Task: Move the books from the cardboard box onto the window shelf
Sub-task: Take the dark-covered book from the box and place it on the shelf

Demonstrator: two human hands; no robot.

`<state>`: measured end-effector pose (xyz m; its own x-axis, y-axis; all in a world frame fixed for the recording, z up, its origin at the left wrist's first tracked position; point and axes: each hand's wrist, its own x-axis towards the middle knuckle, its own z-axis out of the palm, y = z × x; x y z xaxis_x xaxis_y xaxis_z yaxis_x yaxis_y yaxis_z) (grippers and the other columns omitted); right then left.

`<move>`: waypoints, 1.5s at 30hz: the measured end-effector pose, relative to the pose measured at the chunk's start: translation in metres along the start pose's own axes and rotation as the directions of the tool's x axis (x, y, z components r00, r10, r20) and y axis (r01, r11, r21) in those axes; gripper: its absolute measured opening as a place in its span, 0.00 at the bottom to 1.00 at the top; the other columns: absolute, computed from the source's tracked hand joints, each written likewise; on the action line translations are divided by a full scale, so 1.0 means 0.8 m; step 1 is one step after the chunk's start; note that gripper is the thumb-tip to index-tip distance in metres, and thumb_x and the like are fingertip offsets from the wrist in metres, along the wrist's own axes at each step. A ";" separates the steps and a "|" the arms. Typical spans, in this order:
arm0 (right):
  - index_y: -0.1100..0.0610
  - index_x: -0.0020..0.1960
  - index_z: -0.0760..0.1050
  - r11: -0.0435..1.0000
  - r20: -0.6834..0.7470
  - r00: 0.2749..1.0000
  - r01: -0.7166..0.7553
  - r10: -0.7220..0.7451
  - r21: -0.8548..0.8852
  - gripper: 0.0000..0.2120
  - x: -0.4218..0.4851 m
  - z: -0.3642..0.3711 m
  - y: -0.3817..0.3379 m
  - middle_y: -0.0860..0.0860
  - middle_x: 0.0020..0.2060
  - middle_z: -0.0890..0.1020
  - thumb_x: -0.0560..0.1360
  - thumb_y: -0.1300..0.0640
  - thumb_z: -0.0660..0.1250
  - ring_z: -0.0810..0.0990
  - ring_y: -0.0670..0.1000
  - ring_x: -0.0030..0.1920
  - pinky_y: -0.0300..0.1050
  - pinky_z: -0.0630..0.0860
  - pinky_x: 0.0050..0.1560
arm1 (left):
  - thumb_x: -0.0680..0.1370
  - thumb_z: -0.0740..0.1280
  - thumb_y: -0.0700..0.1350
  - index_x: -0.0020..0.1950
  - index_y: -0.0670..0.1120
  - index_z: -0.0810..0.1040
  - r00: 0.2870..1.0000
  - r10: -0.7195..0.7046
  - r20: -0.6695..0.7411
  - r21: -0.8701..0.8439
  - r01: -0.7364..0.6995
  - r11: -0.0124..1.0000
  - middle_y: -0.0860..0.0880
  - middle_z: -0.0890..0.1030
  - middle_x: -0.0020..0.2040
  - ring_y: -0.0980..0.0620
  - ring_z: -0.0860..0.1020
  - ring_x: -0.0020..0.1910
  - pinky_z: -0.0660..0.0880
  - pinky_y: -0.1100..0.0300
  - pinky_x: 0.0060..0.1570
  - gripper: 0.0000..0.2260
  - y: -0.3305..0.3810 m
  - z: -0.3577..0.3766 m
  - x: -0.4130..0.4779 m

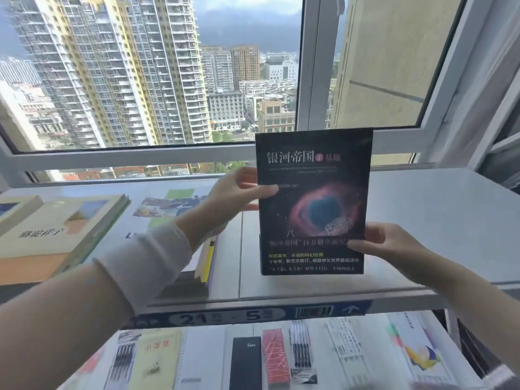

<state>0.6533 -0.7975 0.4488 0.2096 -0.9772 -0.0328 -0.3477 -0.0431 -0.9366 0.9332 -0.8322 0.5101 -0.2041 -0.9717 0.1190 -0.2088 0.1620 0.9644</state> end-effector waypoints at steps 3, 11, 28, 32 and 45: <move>0.59 0.49 0.81 0.987 0.083 0.986 -0.152 0.147 0.061 0.21 0.001 -0.004 -0.036 0.54 0.45 0.87 0.61 0.48 0.73 0.84 0.52 0.49 0.45 0.76 0.54 | 0.75 0.69 0.47 0.60 0.42 0.74 0.951 -0.271 0.150 -0.044 0.280 0.959 0.46 0.81 0.54 0.49 0.79 0.53 0.78 0.54 0.49 0.16 0.021 -0.016 0.021; 0.56 0.40 0.76 0.838 0.165 0.847 -0.527 0.505 0.139 0.07 0.016 0.018 -0.052 0.51 0.27 0.84 0.71 0.52 0.68 0.82 0.47 0.27 0.42 0.76 0.37 | 0.76 0.68 0.48 0.60 0.43 0.70 0.763 -0.619 0.187 0.014 0.628 0.778 0.42 0.77 0.55 0.46 0.79 0.45 0.80 0.53 0.44 0.17 -0.023 -0.018 0.050; 0.59 0.41 0.75 0.798 0.040 0.819 -0.567 0.572 0.203 0.09 0.017 0.045 -0.034 0.52 0.25 0.82 0.71 0.53 0.70 0.79 0.52 0.37 0.45 0.79 0.38 | 0.76 0.68 0.51 0.72 0.34 0.65 0.779 -0.621 0.088 0.238 0.589 0.773 0.35 0.74 0.67 0.40 0.77 0.62 0.78 0.52 0.58 0.31 -0.037 -0.015 0.044; 0.57 0.40 0.76 0.819 0.022 0.835 -0.543 0.549 0.184 0.08 0.015 0.045 -0.034 0.52 0.28 0.82 0.71 0.53 0.70 0.79 0.50 0.35 0.43 0.80 0.34 | 0.76 0.68 0.51 0.71 0.32 0.63 0.804 -0.593 0.030 0.309 0.557 0.771 0.33 0.75 0.65 0.39 0.78 0.61 0.75 0.52 0.58 0.32 -0.029 -0.011 0.037; 0.66 0.61 0.75 0.881 -0.311 0.925 -0.325 0.219 -0.344 0.29 -0.008 0.040 -0.037 0.59 0.60 0.79 0.74 0.41 0.64 0.78 0.59 0.59 0.55 0.74 0.62 | 0.79 0.61 0.54 0.52 0.34 0.77 0.984 -0.118 -0.133 0.892 0.171 0.419 0.39 0.79 0.55 0.40 0.76 0.58 0.74 0.52 0.52 0.21 -0.005 0.011 0.012</move>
<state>0.6914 -0.7830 0.4652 -0.1669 -0.9778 -0.1269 -0.6888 0.2077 -0.6946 0.9238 -0.8403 0.5051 -0.0488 -0.9982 0.0349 -0.9753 0.0551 0.2139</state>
